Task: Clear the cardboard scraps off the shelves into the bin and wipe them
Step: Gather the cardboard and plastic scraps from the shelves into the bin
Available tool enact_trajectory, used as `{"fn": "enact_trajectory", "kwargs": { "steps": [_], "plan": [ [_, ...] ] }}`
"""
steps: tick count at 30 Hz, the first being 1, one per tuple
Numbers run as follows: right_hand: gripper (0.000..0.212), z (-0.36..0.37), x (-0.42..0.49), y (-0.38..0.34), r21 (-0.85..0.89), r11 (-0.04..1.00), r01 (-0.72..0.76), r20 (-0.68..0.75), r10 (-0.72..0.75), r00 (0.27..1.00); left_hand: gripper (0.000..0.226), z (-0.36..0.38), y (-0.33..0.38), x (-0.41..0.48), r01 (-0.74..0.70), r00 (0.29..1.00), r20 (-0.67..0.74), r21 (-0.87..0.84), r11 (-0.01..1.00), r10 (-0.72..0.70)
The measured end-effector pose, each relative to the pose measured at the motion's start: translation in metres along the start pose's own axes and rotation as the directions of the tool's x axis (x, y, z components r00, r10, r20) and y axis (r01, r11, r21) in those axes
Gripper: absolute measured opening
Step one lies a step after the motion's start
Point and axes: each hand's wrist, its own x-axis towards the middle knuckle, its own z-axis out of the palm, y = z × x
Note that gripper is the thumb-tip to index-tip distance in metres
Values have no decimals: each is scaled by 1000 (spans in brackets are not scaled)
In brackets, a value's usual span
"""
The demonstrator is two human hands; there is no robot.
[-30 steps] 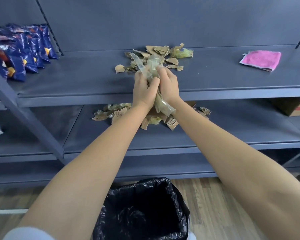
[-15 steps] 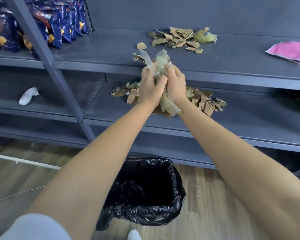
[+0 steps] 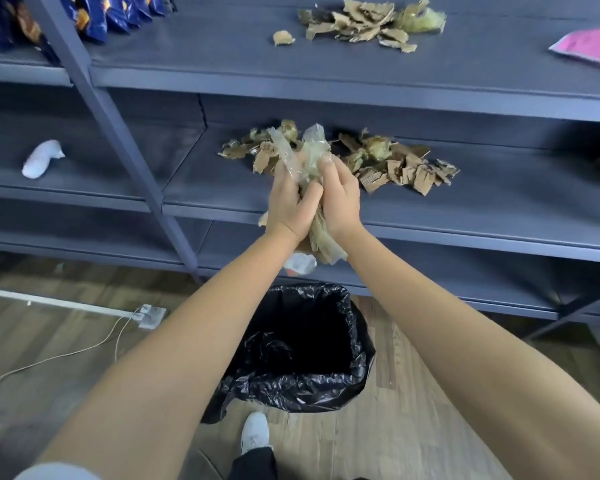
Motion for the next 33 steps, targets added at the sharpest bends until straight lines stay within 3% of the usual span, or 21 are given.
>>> {"fn": "enact_trajectory", "kwargs": {
  "steps": [18,28,33],
  "plan": [
    [46,17,-47,175,-104,951,-290,-33,288,957,54,12,-165,-63,260,964,64,1,966,-260],
    [36,4,-56,275,-155,905,-395,-87,386,918,55,43,-259,-83,392,910,105,106,914,-402],
    [26,1,-55,314,-217,884,-414,-87,405,910,43,49,-299,-85,400,892,139,201,894,-430]
  ]
}}
